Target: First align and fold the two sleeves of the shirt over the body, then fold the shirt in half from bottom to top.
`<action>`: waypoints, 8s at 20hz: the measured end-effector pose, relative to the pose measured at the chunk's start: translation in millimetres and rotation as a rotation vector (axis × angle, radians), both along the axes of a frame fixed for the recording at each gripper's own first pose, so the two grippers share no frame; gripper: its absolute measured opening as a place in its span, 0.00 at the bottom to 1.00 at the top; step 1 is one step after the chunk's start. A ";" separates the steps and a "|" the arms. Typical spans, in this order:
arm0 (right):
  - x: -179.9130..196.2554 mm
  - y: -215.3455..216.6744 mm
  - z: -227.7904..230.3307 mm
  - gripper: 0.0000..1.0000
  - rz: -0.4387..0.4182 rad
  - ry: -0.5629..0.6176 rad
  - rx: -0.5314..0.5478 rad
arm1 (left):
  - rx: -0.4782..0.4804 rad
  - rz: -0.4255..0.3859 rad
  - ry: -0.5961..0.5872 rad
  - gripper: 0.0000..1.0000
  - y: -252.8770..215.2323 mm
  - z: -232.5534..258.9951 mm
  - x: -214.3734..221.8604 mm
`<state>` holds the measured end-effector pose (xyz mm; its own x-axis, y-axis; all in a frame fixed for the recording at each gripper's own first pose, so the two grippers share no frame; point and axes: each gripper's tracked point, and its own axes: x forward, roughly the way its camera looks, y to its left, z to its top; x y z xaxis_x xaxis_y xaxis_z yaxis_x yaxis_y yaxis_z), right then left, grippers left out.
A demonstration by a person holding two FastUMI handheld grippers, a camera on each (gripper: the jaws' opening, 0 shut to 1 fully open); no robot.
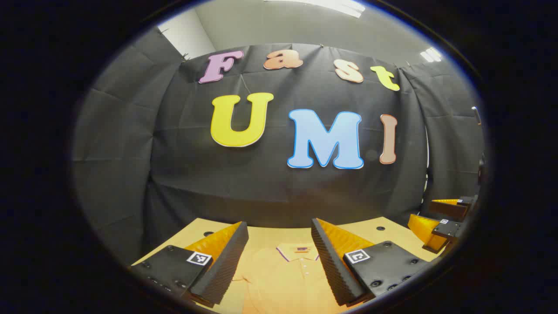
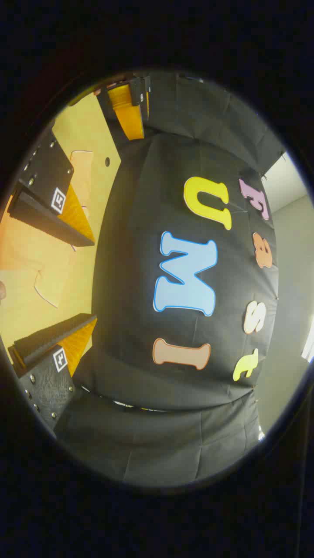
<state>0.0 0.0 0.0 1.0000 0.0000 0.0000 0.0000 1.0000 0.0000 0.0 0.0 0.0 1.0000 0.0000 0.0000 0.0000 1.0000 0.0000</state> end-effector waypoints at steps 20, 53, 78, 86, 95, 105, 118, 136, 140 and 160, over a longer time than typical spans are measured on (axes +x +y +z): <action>45.5 -5.2 -39.1 0.96 0.064 0.098 0.024 | 0.005 0.063 0.051 0.96 -2.3 -20.2 -5.3; 191.5 -56.1 -282.5 0.96 -0.011 0.706 0.166 | 0.015 0.171 0.154 0.95 5.2 -60.8 -12.2; 191.9 19.7 -194.1 0.06 0.124 0.546 0.104 | -0.021 0.149 0.121 0.94 27.1 -58.8 -26.9; 186.9 77.4 -205.3 0.06 0.197 0.566 0.024 | -0.032 0.218 0.134 0.94 69.6 -64.2 -40.6; 180.8 90.7 -213.7 0.45 0.207 0.602 0.023 | -0.048 0.213 0.156 0.94 93.4 -75.3 -33.8; 138.0 85.9 -140.4 1.00 0.143 0.468 0.050 | -0.082 0.150 0.224 0.94 127.0 -121.4 15.9; 43.5 89.2 -53.5 1.00 0.028 0.314 0.102 | -0.144 0.168 0.437 0.94 192.5 -262.1 126.5; -9.0 81.3 -56.8 0.99 -0.037 0.351 0.156 | -0.040 0.182 0.573 0.84 208.8 -321.2 174.6; -9.0 81.5 -63.4 0.99 -0.033 0.371 0.167 | 0.020 0.168 0.594 0.41 204.7 -324.8 178.5; -34.2 44.2 -85.3 1.00 -0.091 0.384 0.171 | 0.152 -0.048 0.481 0.06 89.5 -263.5 198.2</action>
